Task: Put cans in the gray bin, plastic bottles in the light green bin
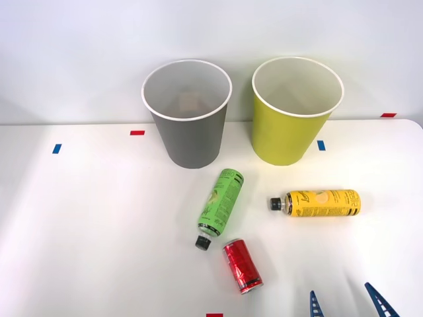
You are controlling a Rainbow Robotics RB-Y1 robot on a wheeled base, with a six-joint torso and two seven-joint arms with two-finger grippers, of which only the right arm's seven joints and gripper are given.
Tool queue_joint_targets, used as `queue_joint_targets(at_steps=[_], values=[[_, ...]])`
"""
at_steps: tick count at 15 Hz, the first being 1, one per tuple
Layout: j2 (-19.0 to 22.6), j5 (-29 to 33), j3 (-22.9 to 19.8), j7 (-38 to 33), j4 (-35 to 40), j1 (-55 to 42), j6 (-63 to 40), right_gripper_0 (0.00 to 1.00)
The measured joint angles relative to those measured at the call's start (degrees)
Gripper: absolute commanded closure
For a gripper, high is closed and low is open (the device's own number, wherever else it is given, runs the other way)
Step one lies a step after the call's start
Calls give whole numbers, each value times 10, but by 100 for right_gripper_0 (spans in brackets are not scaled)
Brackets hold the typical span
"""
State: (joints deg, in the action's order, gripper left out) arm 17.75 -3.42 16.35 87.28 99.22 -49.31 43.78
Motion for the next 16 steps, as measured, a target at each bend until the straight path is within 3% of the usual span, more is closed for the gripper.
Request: queue_joint_targets(at_steps=[16], values=[[0, 0, 0, 0, 0, 0, 0, 0]])
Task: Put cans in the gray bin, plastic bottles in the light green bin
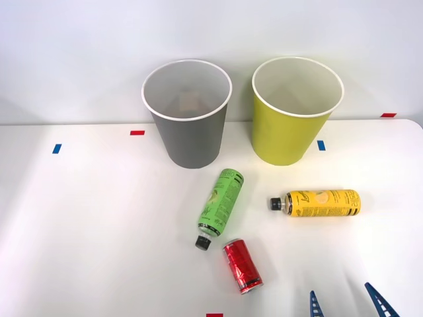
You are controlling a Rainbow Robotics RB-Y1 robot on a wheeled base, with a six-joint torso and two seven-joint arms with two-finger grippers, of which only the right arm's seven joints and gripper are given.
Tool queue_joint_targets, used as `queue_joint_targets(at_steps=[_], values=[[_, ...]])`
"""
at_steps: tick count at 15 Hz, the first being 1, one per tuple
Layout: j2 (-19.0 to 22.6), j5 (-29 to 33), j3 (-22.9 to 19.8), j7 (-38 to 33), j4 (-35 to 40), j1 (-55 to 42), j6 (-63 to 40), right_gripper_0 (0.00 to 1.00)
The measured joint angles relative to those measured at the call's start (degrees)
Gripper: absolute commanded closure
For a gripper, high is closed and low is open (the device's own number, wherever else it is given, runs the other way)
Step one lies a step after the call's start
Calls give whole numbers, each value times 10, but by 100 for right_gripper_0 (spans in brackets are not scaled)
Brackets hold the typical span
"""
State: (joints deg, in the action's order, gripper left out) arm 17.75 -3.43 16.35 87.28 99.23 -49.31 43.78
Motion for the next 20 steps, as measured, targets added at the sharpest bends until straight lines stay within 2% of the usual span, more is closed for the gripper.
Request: queue_joint_targets(at_steps=[20], values=[[0, 0, 0, 0, 0, 0, 0, 0]])
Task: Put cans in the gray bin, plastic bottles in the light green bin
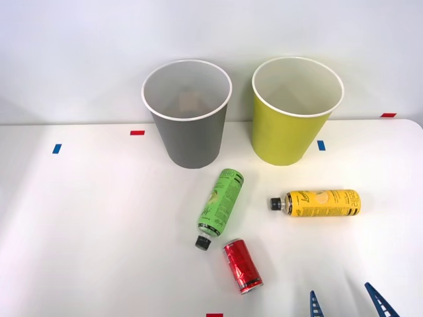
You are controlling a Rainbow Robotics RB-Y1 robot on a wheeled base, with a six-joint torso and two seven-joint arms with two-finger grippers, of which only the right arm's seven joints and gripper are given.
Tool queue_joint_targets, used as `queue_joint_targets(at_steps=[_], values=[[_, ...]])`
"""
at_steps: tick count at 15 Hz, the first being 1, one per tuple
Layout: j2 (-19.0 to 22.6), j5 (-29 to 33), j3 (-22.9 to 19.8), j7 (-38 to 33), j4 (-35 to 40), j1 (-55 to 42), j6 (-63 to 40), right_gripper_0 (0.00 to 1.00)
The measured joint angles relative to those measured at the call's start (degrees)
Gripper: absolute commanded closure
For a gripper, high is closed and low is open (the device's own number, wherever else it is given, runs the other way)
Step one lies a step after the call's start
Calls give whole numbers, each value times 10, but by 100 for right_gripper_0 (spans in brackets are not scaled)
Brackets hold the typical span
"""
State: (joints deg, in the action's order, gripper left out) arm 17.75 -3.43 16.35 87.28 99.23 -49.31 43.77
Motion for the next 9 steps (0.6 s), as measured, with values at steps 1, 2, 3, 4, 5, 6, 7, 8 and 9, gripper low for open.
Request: queue_joint_targets(at_steps=[1, 2, 3, 4, 5, 6, 7, 8, 9], values=[[0, 0, 0, 0, 0, 0, 0, 0], [0, 0, 0, 0, 0, 0, 0, 0], [0, 0, 0, 0, 0, 0, 0, 0], [0, 0, 0, 0, 0, 0, 0, 0], [0, 0, 0, 0, 0, 0, 0, 0], [0, 0, 0, 0, 0, 0, 0, 0], [0, 0, 0, 0, 0, 0, 0, 0], [0, 0, 0, 0, 0, 0, 0, 0], [0, 0, 0, 0, 0, 0, 0, 0]])
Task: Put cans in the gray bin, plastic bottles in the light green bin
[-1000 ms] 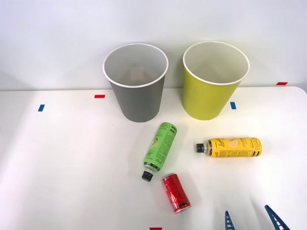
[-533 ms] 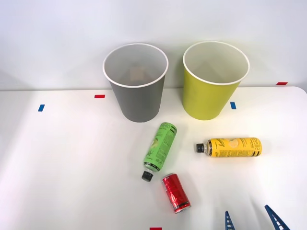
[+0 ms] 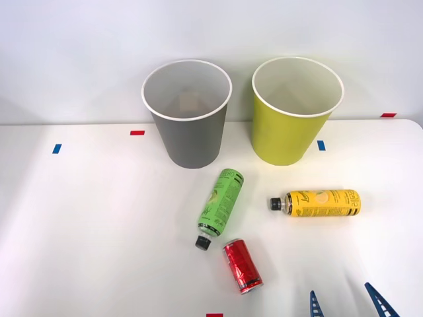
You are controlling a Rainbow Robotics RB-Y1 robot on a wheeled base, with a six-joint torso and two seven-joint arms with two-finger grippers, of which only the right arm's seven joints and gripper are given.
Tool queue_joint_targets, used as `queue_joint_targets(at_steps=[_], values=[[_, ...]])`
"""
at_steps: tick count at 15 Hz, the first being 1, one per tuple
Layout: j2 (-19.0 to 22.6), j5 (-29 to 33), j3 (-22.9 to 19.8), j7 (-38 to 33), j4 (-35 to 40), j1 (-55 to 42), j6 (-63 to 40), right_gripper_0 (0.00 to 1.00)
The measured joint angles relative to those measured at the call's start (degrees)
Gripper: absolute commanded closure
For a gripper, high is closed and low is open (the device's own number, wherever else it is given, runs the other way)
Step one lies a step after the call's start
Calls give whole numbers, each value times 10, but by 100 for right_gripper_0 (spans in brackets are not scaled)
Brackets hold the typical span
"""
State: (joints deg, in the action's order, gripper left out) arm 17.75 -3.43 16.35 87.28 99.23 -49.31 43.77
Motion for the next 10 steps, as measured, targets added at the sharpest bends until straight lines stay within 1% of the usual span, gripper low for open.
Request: queue_joint_targets(at_steps=[10], values=[[0, 0, 0, 0, 0, 0, 0, 0]])
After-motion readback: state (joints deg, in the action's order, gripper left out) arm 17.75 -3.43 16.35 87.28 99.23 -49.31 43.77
